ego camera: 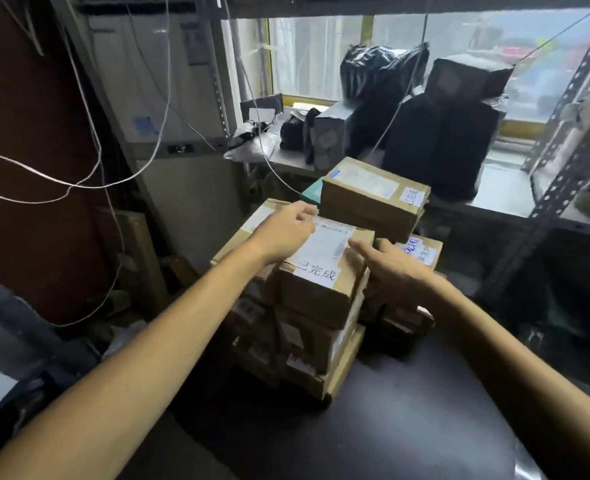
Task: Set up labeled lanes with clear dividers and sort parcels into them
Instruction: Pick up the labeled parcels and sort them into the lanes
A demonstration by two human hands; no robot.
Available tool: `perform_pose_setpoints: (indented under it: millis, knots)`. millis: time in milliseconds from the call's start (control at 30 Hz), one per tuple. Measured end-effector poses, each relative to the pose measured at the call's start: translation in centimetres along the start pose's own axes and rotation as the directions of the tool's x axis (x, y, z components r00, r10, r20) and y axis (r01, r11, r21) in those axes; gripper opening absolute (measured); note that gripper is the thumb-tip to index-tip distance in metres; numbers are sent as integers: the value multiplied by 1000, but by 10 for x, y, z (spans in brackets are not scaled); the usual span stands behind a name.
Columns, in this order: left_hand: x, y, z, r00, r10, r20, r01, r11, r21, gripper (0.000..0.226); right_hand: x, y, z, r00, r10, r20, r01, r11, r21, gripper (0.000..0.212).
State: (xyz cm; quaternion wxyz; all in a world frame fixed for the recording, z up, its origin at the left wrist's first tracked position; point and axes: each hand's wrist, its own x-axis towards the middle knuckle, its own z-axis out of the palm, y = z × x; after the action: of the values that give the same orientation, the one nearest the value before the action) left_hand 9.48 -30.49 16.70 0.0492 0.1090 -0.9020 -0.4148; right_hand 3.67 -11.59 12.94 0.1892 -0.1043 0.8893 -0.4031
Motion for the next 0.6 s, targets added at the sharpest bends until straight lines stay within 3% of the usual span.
perform_pose_setpoints:
  millis: [133, 267, 367, 500, 600]
  knots:
    - [18, 10, 6, 998, 12, 63, -23, 984, 179, 47, 5, -6, 9, 998, 68, -8, -66, 986, 153, 54]
    - [28, 19, 6, 994, 81, 67, -93, 977, 194, 51, 2, -10, 12, 992, 123, 34, -126, 926, 355, 49]
    - [33, 24, 5, 985, 155, 81, -162, 983, 83, 53, -8, -11, 16, 989, 146, 39, -146, 860, 488, 52]
    - [31, 30, 14, 958, 265, 107, -265, 964, -16, 54, -17, -3, 12, 992, 98, -81, -42, 856, 516, 59]
    - [31, 39, 20, 949, 302, 95, -284, 945, -161, 52, -35, 3, 4, 992, 58, -112, 28, 764, 645, 49]
